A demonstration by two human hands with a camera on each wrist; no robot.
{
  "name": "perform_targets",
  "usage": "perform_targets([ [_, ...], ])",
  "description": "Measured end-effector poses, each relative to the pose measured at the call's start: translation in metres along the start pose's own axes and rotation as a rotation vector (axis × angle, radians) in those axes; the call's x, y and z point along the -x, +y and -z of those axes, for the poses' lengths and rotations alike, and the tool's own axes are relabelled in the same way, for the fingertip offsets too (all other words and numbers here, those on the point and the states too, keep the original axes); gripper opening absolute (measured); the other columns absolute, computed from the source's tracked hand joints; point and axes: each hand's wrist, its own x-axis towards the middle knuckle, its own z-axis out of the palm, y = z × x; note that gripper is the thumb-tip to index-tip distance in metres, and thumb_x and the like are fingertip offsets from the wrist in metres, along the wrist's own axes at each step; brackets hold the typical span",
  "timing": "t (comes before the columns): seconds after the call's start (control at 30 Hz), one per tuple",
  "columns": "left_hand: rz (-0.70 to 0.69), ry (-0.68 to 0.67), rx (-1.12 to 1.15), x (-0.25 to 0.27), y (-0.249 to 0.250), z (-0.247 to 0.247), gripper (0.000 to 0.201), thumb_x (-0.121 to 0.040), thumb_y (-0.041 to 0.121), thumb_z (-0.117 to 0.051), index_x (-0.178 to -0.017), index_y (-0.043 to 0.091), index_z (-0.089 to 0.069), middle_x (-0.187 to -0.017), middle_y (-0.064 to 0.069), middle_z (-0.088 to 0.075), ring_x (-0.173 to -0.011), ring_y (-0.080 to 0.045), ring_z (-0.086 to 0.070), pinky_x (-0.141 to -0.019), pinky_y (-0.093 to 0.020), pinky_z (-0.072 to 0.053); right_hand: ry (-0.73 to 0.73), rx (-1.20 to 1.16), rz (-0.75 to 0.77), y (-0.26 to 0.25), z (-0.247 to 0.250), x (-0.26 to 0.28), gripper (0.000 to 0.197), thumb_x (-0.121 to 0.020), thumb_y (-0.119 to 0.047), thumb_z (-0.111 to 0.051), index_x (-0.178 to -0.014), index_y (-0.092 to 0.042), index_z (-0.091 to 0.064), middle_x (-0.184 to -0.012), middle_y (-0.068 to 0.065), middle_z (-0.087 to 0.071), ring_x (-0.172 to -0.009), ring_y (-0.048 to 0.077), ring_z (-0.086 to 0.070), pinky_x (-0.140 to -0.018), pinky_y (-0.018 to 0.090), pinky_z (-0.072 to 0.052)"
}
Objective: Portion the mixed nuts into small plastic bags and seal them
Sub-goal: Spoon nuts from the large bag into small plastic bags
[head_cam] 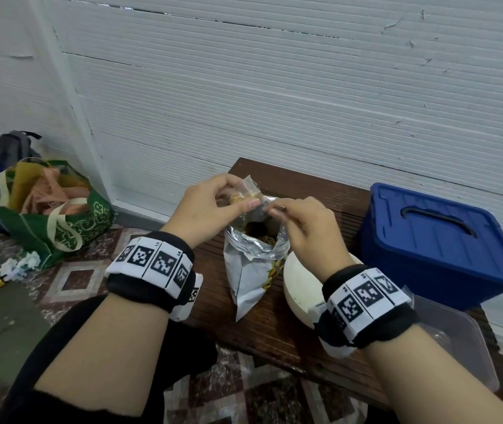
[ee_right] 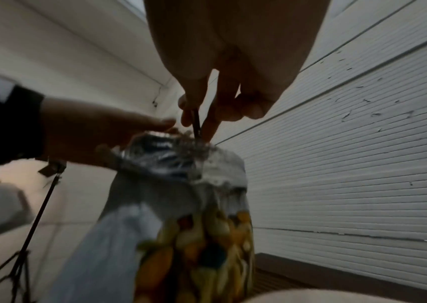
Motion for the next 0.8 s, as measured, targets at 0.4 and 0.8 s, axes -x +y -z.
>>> perform_targets([
  [0.4,0.037,-0.044,-0.046,0.004,0.007,0.0,0.021,-0.077,0.044,-0.072,-0.087,0.043,-0.055,-0.092,0.025,-0.059,-0.088,0.012,-0.053,-0.073,-0.007,-0.038,0.163,-0.333,-0.487,0.002,-0.001,0.0,0.023,-0.097,-0.013,-0.052,-0.081,-0.011,-0.069,-0.07,0.001,-0.068,-0.071,0.008,-0.063,-0.072,0.014,-0.045],
  [0.8,0.028,-0.012,-0.039,0.004,0.007,0.005,0.026,-0.077,0.04,-0.075,-0.088,0.045,-0.053,-0.093,0.024,-0.06,-0.085,0.016,-0.054,-0.067,0.005,-0.038,0.414,-0.276,-0.768,0.011,0.022,-0.01,0.024,-0.1,-0.022,-0.045,-0.086,-0.017,-0.065,-0.059,-0.008,-0.062,-0.055,-0.015,-0.052,-0.06,0.007,-0.038],
])
